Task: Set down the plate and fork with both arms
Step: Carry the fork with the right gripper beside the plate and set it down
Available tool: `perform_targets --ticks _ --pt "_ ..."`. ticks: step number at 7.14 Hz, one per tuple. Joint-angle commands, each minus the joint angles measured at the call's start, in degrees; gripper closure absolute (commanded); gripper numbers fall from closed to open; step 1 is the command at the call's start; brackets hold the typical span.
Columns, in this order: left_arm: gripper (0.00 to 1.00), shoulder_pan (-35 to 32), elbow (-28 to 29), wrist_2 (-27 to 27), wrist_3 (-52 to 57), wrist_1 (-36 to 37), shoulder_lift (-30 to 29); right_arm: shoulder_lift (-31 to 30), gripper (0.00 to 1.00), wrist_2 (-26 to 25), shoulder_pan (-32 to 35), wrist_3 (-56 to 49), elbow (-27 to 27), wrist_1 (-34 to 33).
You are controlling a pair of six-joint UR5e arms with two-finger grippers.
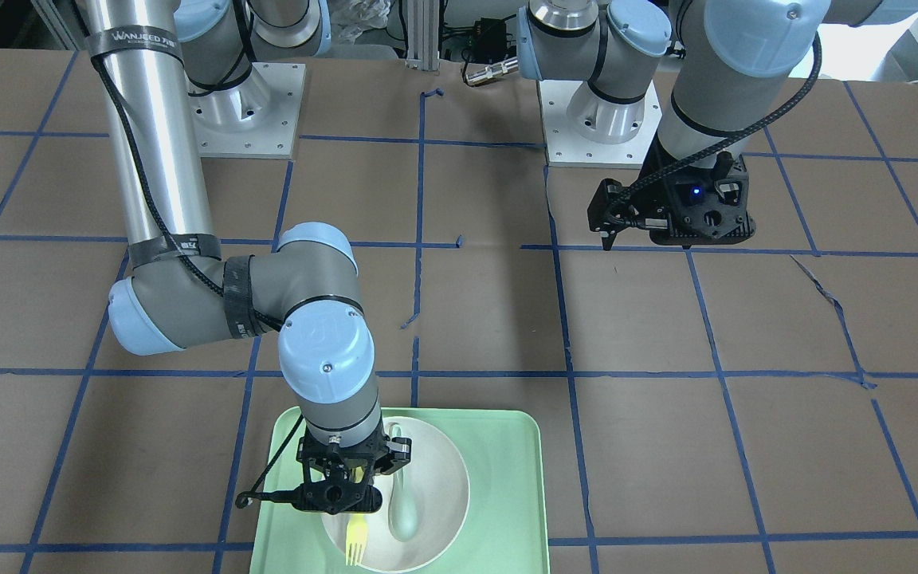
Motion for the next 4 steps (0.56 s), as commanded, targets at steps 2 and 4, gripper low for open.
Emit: perform_targets --ticks 2,4 --pt "0.00 -0.1 -0.1 -0.1 0.0 0.1 0.1 -0.8 1.00 0.3 -6.3 -0.7 2.2 1.4" --pt "0.00 -0.1 -0.2 -0.1 0.1 1.7 -0.1 -0.4 1.00 2.9 -6.4 -0.8 5.7 0.3"
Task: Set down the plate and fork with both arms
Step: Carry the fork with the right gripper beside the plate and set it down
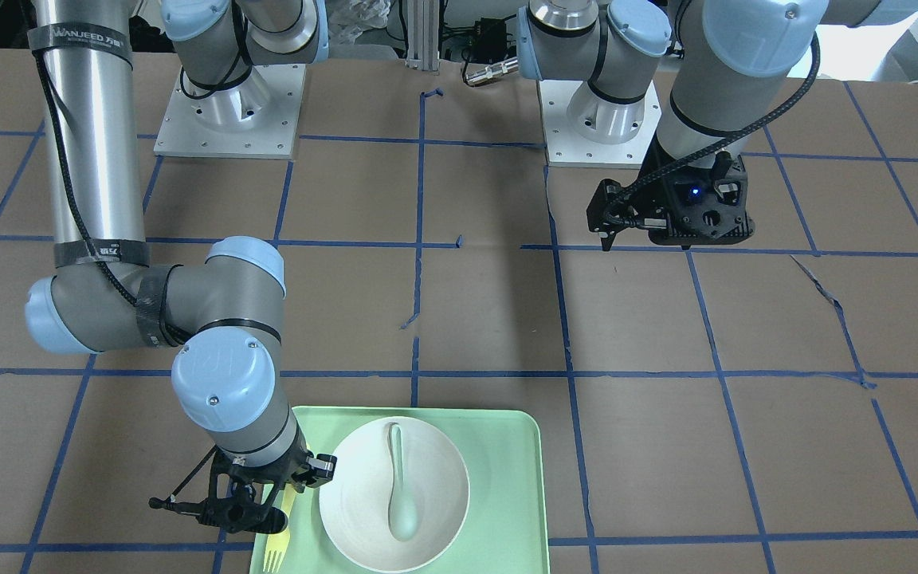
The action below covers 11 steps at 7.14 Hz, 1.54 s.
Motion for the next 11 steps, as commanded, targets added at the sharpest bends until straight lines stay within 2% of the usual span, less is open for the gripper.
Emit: perform_targets --ticks 1,4,5,6,7,9,10,11 --pt "0.00 0.0 -0.1 -0.1 0.0 0.9 -0.1 0.2 1.00 2.9 -0.2 0.0 2.2 -0.6" --pt "0.00 -0.1 -0.4 -0.1 -0.1 1.0 0.0 0.3 1.00 3.2 -0.2 -0.9 2.3 -0.6" --pt "0.00 -0.1 -0.5 -0.1 0.0 1.0 -0.1 0.2 0.85 3.2 -0.2 -1.1 2.3 -0.6" --pt "0.00 -0.1 -0.8 0.0 -0.1 1.0 0.0 0.3 0.29 3.2 -0.2 -1.0 2.3 -0.5" --pt "0.00 -0.2 -0.9 -0.1 -0.4 1.3 0.0 0.3 0.23 2.6 -0.2 -0.6 2.3 -0.5" --pt "0.00 -0.2 -0.9 -0.4 -0.8 1.5 -0.1 -1.8 0.19 0.5 -0.2 -0.4 2.6 0.1" --pt "0.00 -0.3 -0.8 -0.8 -0.9 1.5 0.2 -4.9 0.17 -2.2 -0.2 -1.2 2.5 5.1" --pt "0.00 -0.3 -0.7 -3.3 -1.0 1.5 0.4 -8.2 0.16 -2.8 -0.2 -2.0 1.9 9.6"
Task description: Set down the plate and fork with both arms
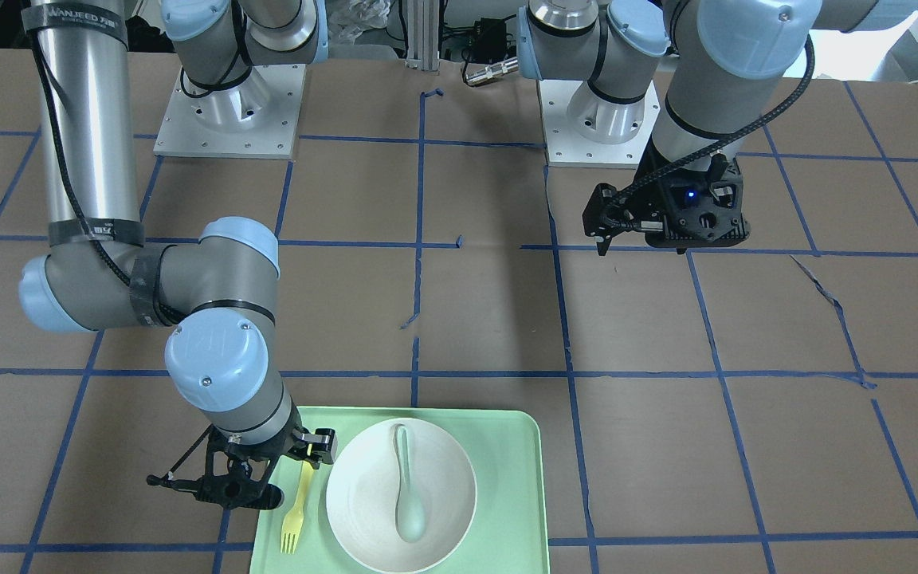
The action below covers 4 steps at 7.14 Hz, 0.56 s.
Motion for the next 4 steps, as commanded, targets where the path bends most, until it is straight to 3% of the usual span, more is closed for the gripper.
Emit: perform_targets --ticks 1,3,4 --pt "0.00 0.0 0.1 -1.5 -0.1 -0.2 0.5 -7.2 0.09 -1.5 -0.1 -1.1 -0.5 6.3" --pt "0.00 -0.1 0.1 -1.2 0.0 -0.9 0.8 -15.1 0.09 -1.3 -0.4 -1.1 -1.6 14.7" --pt "0.00 -0.1 -0.1 -1.1 0.0 -1.7 0.9 -19.4 0.00 -1.3 -0.1 -1.3 -1.2 17.4"
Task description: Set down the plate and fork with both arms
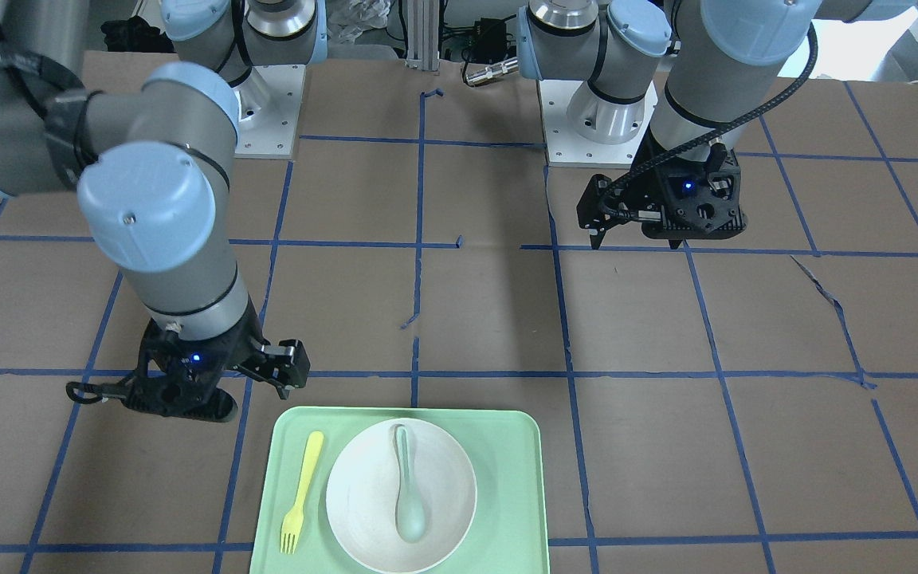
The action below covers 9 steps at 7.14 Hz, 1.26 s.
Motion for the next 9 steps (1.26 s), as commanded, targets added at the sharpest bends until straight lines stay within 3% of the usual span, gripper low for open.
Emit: perform_targets --ticks 1,3,5,6,8,9 --pt "0.00 0.0 -0.1 0.0 0.0 -0.7 0.2 -8.4 0.00 0.1 0.3 -0.2 0.8 6.6" --pt "0.00 0.0 0.0 0.0 0.0 -0.7 1.1 -12.1 0.00 0.7 1.1 -1.7 1.8 10.1" --pt "0.00 0.0 -0.1 -0.1 0.0 -0.6 1.7 -16.6 0.00 0.4 0.4 -5.9 8.4 9.7" --pt "0.00 0.0 -0.1 -0.1 0.0 -0.6 1.8 -16.4 0.00 0.8 0.0 -5.7 7.4 11.7" --pt "0.00 0.0 -0.2 -0.1 0.1 -0.7 1.7 -13.6 0.04 0.3 0.1 -5.7 0.1 18.0" --pt "0.00 0.0 -0.2 -0.1 0.0 -0.7 1.5 -12.5 0.00 0.2 0.4 -5.5 -0.4 17.7"
